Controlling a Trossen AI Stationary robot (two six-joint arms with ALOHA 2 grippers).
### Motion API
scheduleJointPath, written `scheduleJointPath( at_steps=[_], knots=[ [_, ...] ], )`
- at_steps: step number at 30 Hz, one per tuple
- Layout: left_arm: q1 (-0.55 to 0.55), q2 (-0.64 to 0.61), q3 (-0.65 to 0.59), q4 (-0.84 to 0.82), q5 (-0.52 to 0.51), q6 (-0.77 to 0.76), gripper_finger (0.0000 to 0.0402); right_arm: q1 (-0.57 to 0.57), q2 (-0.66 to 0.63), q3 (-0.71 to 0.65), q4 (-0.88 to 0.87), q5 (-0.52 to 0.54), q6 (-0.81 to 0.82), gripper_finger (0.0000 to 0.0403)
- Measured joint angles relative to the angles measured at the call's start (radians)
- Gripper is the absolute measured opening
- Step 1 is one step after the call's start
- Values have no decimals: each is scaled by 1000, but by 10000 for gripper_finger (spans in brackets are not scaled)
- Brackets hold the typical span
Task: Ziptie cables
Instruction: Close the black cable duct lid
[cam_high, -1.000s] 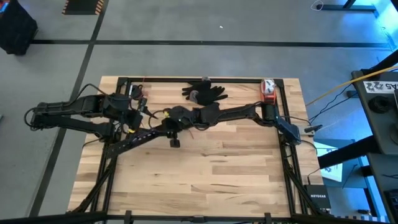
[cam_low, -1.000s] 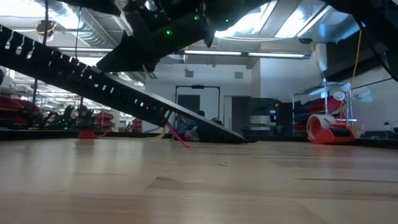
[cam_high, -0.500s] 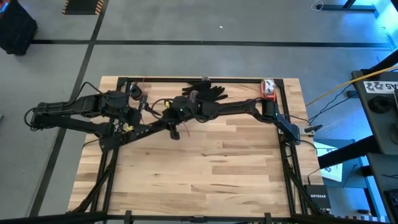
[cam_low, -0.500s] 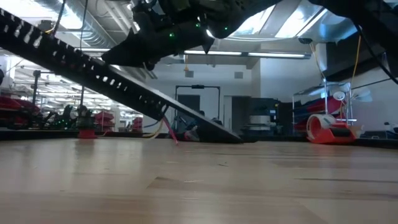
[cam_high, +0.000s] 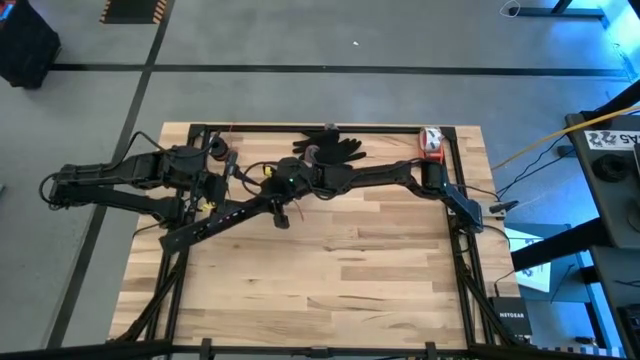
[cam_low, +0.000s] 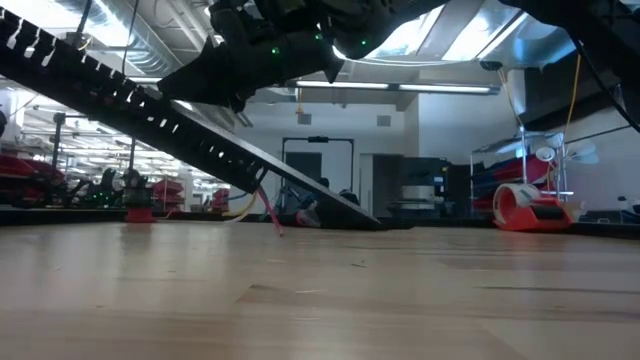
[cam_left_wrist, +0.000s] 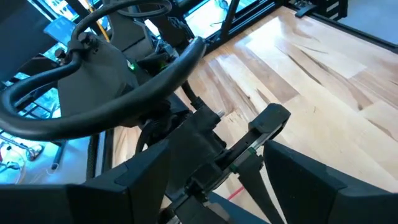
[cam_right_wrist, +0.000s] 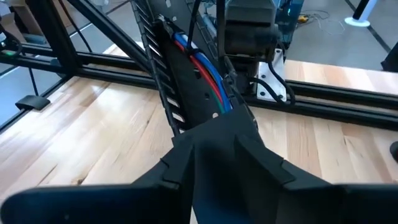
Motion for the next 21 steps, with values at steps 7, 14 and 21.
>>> scheduleJointPath(
  at_steps=[7, 14, 21],
  knots=[
    [0, 0, 0, -18, -36, -296, 250, 0, -62, 0, -162, 86, -3, 105],
    [0, 3, -4, -235, -129, -635, 250, 0, -146, 2, -567, 279, -5, 105],
    [-1, 54, -84, -333, -105, -830, 250, 33, -165, -105, -682, 340, 120, 105]
  ],
)
